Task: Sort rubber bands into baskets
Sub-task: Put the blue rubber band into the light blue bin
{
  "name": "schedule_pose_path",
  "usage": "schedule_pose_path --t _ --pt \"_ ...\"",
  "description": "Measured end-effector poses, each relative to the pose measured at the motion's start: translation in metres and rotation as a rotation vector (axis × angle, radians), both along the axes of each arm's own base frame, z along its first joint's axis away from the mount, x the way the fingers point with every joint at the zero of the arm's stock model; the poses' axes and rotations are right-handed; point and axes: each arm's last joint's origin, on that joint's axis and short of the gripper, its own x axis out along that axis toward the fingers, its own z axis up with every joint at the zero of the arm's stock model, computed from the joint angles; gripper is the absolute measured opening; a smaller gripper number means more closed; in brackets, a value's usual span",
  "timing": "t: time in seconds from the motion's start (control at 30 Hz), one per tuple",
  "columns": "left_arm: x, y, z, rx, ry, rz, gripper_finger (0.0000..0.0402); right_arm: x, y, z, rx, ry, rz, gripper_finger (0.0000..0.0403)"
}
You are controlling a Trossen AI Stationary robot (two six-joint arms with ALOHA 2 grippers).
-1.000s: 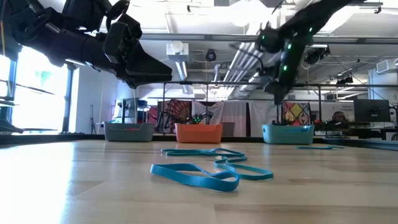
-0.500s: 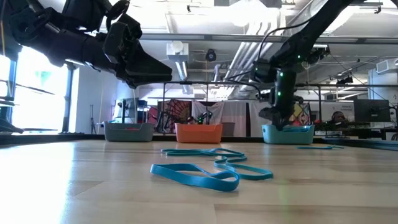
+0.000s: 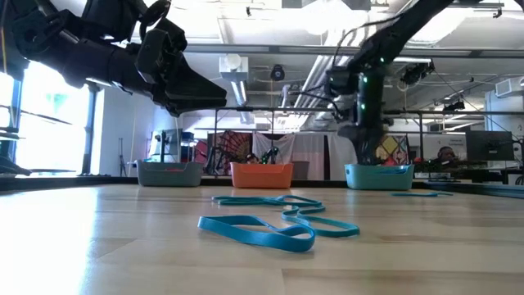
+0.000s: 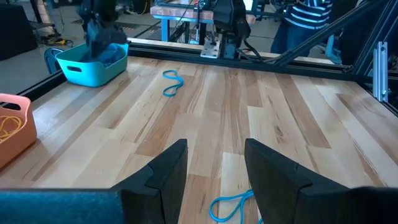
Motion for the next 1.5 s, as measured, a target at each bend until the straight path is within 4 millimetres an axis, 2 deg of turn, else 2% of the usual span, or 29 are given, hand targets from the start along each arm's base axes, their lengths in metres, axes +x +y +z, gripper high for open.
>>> schedule_pose_path --t 0.13,0.3,0.5,0.7,0.9,1.03,1.17,1.33,1.5 --pt "0.0 0.0 0.0 0.0 0.001 0.0 0.0154 0.015 0.02 0.011 0.103 -0.059 0.11 0.019" --pt "-0.001 0.0 -0.003 0.001 0.03 0.0 0.0154 0.037 0.067 0.014 0.154 -0.118 0.271 0.0189" --pt "-0.002 0.0 -0.008 0.002 0.086 0.0 0.0154 0.067 0.136 0.002 0.153 -0.202 0.398 0.0189" --pt "-0.004 0.0 -0.013 0.02 0.141 -0.005 0.0154 0.088 0.204 -0.012 0.168 -0.407 0.488 0.0188" --pt "-0.004 0.0 -0.014 0.037 0.154 -0.01 0.0154 0.103 0.256 -0.023 0.235 -0.553 0.587 0.0188" --pt "-0.004 0.0 -0.014 0.037 0.155 -0.01 0.0154 0.109 0.275 -0.039 0.24 -0.518 0.572 0.0184" --pt "-0.004 0.0 -0.014 0.033 0.155 -0.009 0.0154 0.117 0.286 -0.052 0.225 -0.476 0.573 0.0169" --pt "-0.005 0.0 -0.014 0.015 0.159 -0.01 0.0154 0.123 0.288 -0.063 0.23 -0.441 0.575 0.0146" --pt "-0.005 0.0 -0.015 -0.008 0.163 -0.013 0.0154 0.124 0.287 -0.073 0.235 -0.407 0.571 0.014"
